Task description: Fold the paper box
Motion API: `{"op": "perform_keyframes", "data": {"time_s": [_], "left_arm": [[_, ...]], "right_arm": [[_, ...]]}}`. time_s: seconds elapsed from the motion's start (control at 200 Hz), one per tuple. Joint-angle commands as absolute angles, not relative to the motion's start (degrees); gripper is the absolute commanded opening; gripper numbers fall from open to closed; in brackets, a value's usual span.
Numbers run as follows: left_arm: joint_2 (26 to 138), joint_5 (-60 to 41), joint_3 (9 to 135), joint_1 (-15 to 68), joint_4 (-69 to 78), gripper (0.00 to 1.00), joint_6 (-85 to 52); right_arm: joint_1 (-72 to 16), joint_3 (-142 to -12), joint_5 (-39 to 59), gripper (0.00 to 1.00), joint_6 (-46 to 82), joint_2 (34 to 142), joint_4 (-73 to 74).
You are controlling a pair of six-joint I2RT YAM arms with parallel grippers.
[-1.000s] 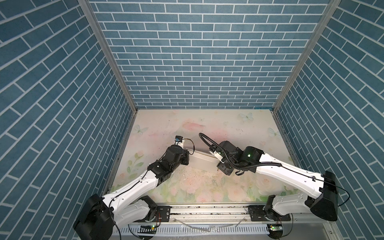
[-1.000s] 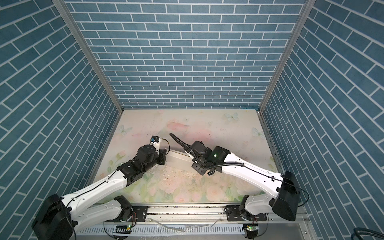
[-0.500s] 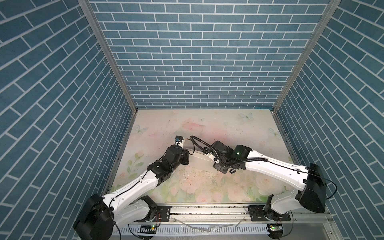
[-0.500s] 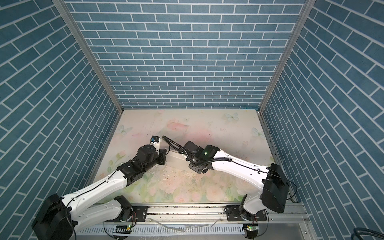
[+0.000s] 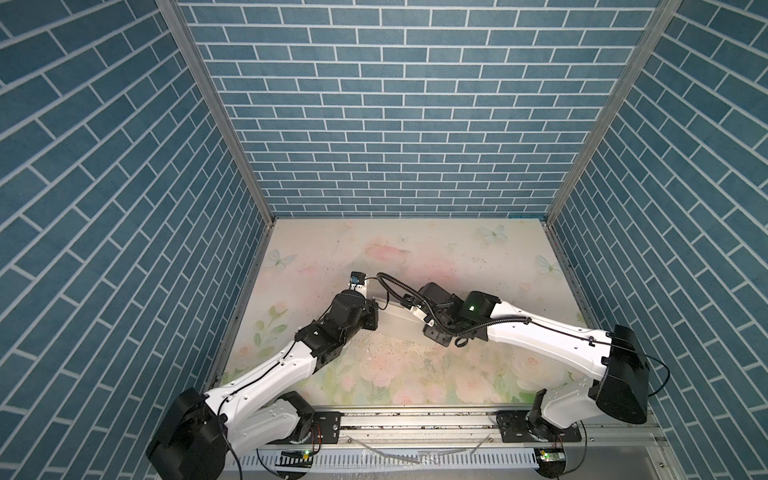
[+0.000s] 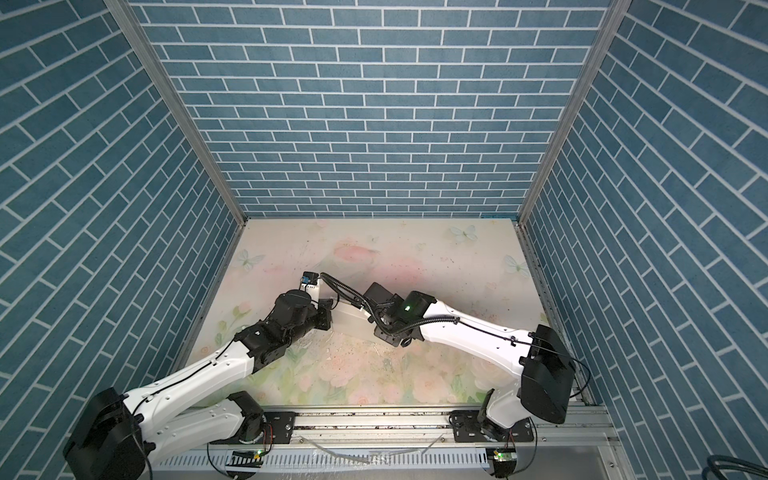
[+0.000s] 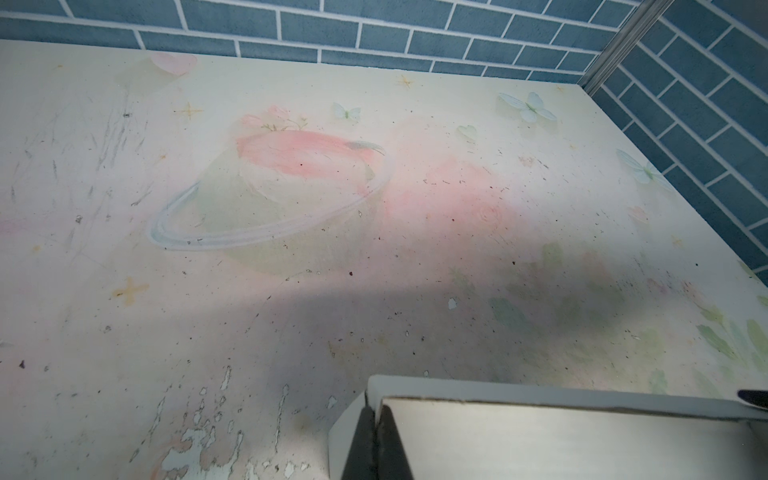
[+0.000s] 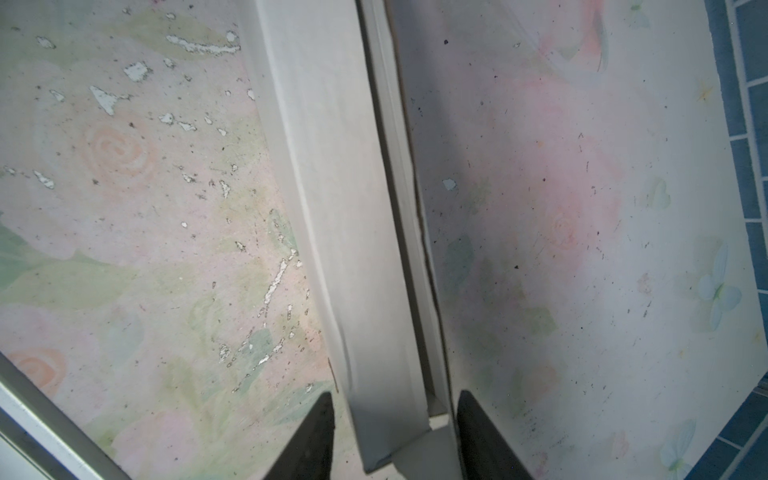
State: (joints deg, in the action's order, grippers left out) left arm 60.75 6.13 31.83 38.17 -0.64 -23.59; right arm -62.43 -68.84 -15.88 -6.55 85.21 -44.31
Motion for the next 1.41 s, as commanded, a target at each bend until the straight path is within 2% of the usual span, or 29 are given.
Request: {"op": "perform_keyframes", "data": {"time_s": [0.0, 0.515, 0.865, 1.4], "left_arm": [[62.9, 2.2, 28.3, 39.1, -11.1, 0.0, -23.6], [63.1, 2.3, 28.3, 39.1, -11.0, 0.0, -23.7], [63.4, 2.3, 28.3, 39.1, -10.8, 0.0, -23.8], [63.2, 2.2, 27.8, 39.1, -10.4, 0.1, -23.9]], "right_arm": [[-63.3, -70.1, -15.6, 0.46, -8.8, 85.9, -43.2], [-63.9, -68.8, -16.4, 0.37, -7.6, 86.2, -42.9], [-64.1, -67.8, -17.1, 0.35, -7.3, 86.6, -42.5], [-64.3, -66.7, -16.8, 0.28, -6.2, 86.6, -42.0]]}}
